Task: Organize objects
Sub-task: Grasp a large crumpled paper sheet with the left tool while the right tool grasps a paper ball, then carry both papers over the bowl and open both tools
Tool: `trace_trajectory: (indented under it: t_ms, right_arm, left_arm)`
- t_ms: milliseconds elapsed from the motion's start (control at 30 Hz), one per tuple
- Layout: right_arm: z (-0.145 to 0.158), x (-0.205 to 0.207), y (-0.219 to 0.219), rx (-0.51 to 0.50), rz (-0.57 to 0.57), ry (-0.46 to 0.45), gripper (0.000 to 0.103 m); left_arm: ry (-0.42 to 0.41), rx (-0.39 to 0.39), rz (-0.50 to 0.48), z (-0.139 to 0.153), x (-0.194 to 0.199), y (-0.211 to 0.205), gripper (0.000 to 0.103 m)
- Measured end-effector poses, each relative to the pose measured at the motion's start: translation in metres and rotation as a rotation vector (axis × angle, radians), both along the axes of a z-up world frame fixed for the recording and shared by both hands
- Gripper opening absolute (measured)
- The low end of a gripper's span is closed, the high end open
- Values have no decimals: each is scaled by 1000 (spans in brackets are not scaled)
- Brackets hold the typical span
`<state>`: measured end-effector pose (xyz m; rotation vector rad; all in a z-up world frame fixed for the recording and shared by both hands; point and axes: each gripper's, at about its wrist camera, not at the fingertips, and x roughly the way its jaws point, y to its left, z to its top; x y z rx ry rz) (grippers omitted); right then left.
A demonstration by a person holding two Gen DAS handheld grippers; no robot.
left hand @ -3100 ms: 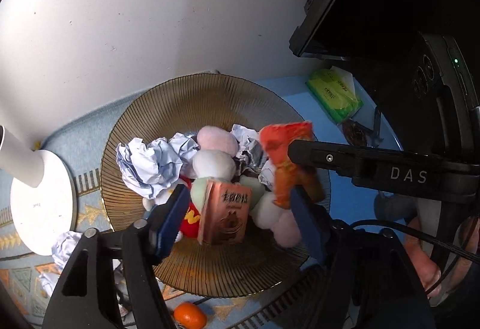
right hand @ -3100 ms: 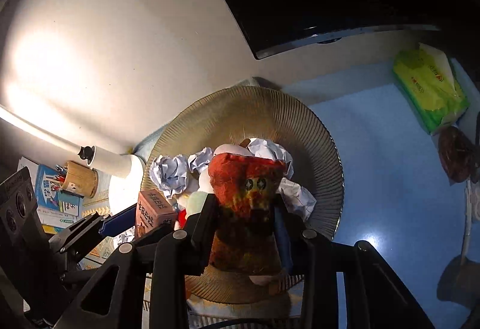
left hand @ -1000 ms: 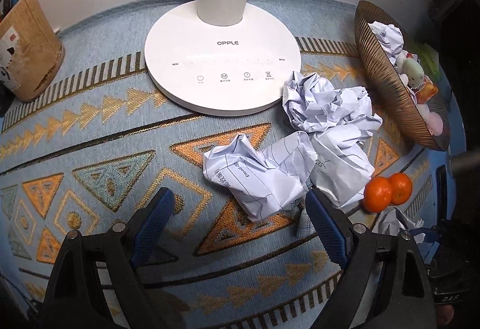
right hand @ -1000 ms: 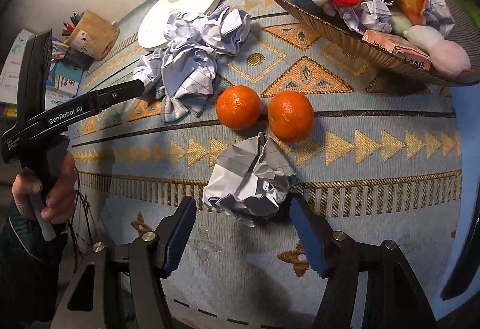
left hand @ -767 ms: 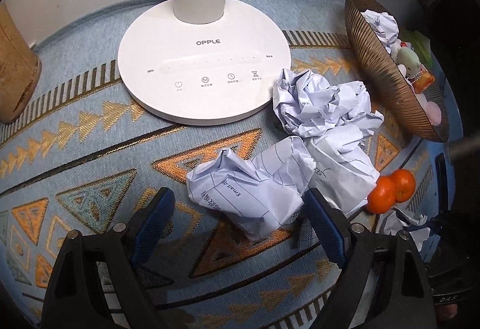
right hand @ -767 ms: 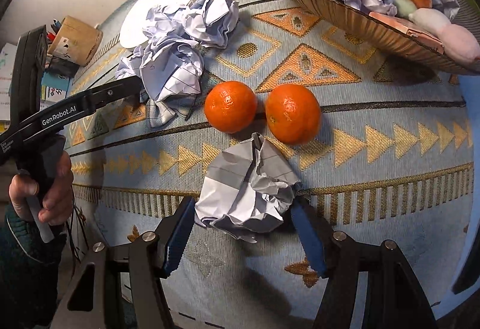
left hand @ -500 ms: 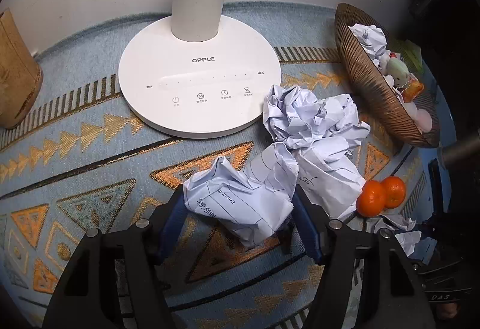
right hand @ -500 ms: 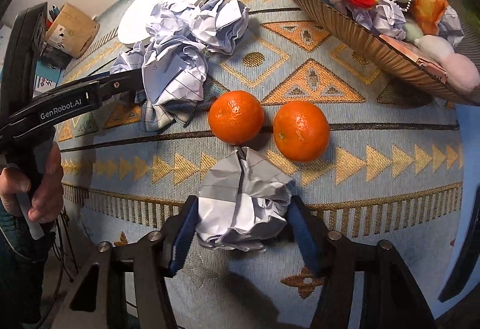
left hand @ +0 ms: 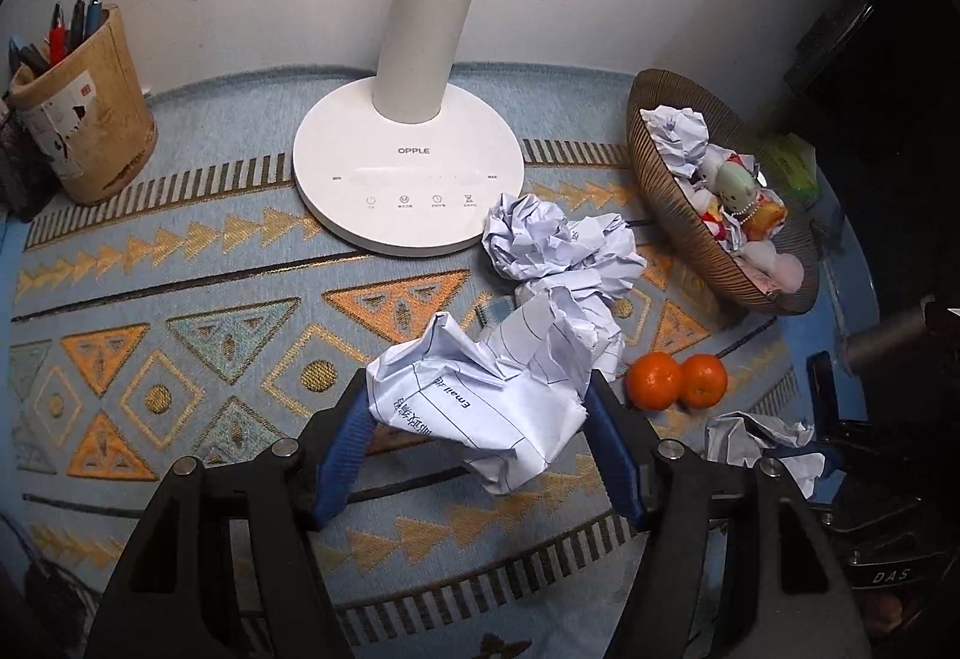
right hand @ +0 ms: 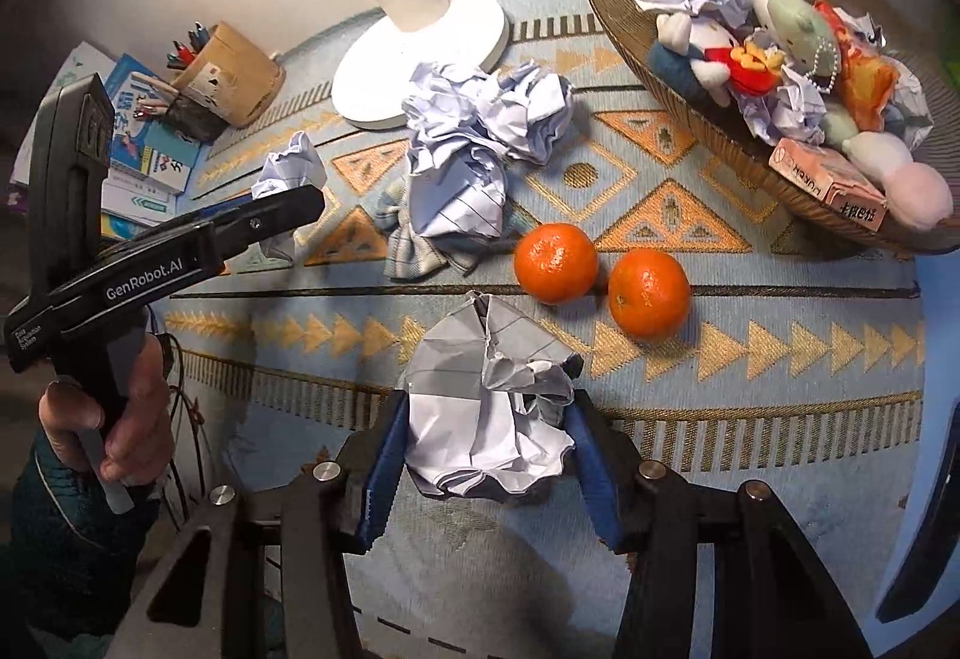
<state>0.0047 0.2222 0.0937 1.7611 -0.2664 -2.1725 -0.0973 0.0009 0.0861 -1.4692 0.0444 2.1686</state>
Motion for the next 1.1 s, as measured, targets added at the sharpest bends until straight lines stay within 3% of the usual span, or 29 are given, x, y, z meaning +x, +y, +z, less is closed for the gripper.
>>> trace_trajectory:
  t_ms: [267, 500, 800, 967, 1100]
  right_arm:
    - [37, 3, 19, -10, 9, 82, 51]
    - [65, -9, 79, -53, -93, 149, 51]
    - [83, -45, 192, -118, -312, 185, 51]
    - [93, -71, 222, -109, -338, 210, 51]
    - [97, -99, 234, -107, -353, 233, 51]
  left_arm:
    - [81, 42, -19, 40, 17, 43, 64]
    - [130, 31, -78, 64, 17, 94, 64]
    - [153, 43, -121, 63, 4, 183, 65]
    - [139, 87, -60, 60, -13, 208, 65]
    - [149, 75, -53, 57, -26, 225, 65]
